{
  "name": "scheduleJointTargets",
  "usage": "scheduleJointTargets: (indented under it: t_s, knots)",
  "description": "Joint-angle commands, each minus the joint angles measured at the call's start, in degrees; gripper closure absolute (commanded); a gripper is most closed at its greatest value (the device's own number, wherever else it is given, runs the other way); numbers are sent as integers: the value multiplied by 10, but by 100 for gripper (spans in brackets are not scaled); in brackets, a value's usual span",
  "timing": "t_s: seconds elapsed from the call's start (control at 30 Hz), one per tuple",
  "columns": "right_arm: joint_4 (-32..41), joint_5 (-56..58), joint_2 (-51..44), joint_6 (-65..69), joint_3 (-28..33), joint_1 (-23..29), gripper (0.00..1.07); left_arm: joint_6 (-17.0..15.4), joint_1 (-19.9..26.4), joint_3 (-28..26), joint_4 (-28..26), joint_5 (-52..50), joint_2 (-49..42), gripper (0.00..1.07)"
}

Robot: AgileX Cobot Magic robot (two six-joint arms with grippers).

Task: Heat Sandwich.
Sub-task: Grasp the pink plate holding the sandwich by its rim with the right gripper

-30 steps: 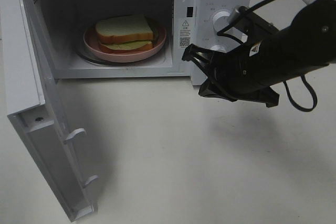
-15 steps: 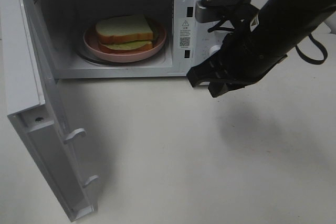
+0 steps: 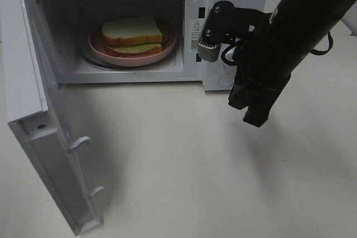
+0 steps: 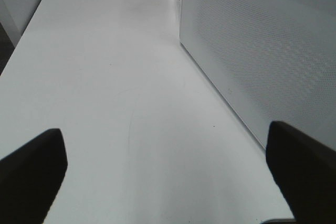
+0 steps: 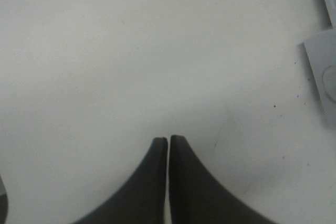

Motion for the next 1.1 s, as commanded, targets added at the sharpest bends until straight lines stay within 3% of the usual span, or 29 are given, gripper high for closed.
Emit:
scheduleJointTargets:
  t_s: [0.03, 0.33, 0.6, 0.73, 0.77, 0.8, 0.83, 0.9, 0.93, 0.97, 1.1]
  knots:
    - [-2, 9, -7, -124, -3, 2, 102, 0, -3, 1, -5, -6, -14, 9]
    - [-4, 1, -7, -339, -4, 2, 100, 0, -3, 1, -5, -6, -14, 9]
    - [-6, 1, -7, -394, -4, 2, 89, 0, -3, 1, -5, -6, -14, 9]
    - [-6, -22, -7, -386, -4, 2, 63, 0, -3, 1, -5, -6, -14, 9]
    - [-6, -22, -7, -386, -4, 2, 63, 0, -3, 1, -5, -6, -14, 9]
    - [-6, -36, -7, -374, -4, 2, 56, 0, -3, 1, -5, -6, -14, 9]
    - [-6, -42, -7, -368, -4, 2, 39, 0, -3, 1, -5, -6, -14, 9]
    - [-6, -46, -7, -351, -4, 2, 25, 0, -3, 1, -5, -6, -14, 9]
    - [-6, -46, -7, -351, -4, 2, 25, 0, -3, 1, -5, -6, -14, 9]
    - [-6, -46, -7, -340, -4, 2, 13, 0, -3, 1, -5, -6, -14, 9]
    - [-7, -58, -7, -339, -4, 2, 8, 0, -3, 1, -5, -6, -14, 9]
